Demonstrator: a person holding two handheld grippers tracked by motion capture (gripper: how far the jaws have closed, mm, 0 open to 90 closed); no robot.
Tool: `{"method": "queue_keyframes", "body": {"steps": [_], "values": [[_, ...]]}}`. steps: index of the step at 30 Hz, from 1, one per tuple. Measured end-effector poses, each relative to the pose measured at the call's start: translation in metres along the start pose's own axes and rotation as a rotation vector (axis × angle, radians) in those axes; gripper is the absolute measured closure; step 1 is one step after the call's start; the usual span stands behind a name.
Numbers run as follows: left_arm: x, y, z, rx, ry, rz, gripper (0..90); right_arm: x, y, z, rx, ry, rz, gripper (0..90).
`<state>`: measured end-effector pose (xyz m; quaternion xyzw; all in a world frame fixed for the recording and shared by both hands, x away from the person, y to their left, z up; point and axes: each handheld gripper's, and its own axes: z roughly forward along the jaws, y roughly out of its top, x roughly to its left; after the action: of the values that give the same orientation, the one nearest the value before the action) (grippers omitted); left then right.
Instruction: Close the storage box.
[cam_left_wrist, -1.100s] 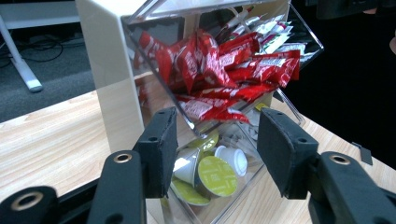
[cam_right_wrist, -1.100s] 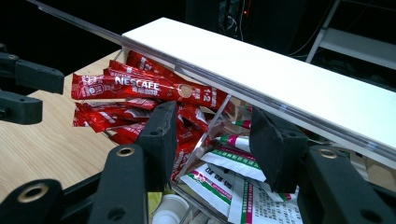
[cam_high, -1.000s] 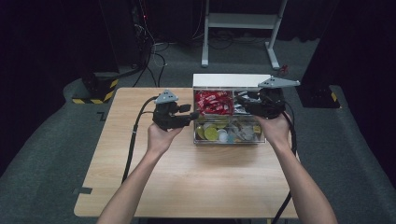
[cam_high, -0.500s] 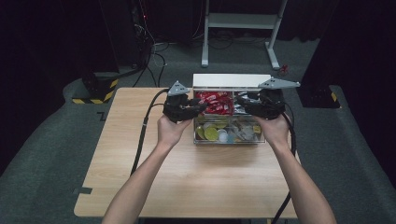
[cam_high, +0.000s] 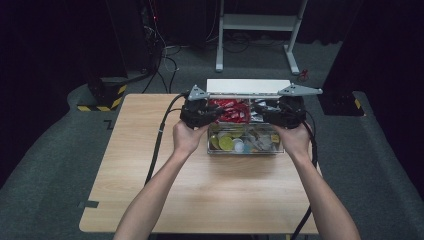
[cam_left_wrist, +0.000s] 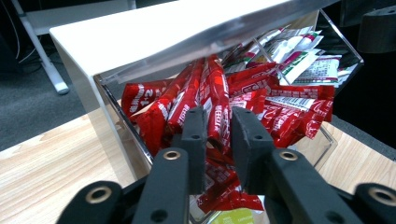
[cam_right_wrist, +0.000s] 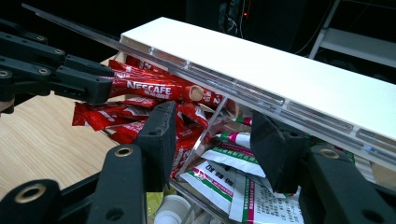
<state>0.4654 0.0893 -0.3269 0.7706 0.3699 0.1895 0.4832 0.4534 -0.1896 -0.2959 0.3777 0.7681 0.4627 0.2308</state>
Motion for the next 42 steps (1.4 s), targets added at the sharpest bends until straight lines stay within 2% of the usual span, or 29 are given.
{"method": "queue_keyframes", "body": {"steps": [6, 12, 22, 24, 31, 37, 42], "values": [[-0.004, 0.000, -0.005, -0.003, 0.025, 0.045, 80.1, -0.001, 0.000, 0.000, -0.001, 0.002, 0.001, 50.9], [-0.005, 0.001, -0.012, -0.016, 0.019, 0.068, 84.9, -0.001, -0.001, 0.000, -0.001, 0.001, 0.009, 50.7], [-0.001, -0.003, -0.026, -0.052, -0.021, 0.072, 86.5, -0.004, -0.001, -0.002, -0.002, 0.002, 0.009, 50.6], [0.001, -0.004, -0.031, -0.062, -0.032, 0.061, 86.7, -0.004, -0.001, -0.002, -0.003, 0.000, 0.009, 50.2], [0.005, -0.007, -0.041, -0.074, -0.047, 0.060, 86.8, -0.004, -0.001, -0.002, -0.003, 0.006, 0.014, 49.9], [0.010, -0.009, -0.056, -0.109, -0.065, 0.048, 86.9, -0.004, -0.001, -0.002, 0.000, 0.008, 0.015, 49.9], [0.014, -0.014, -0.067, -0.118, -0.074, 0.049, 86.9, -0.004, -0.001, -0.003, 0.000, 0.007, 0.017, 49.9]]}}
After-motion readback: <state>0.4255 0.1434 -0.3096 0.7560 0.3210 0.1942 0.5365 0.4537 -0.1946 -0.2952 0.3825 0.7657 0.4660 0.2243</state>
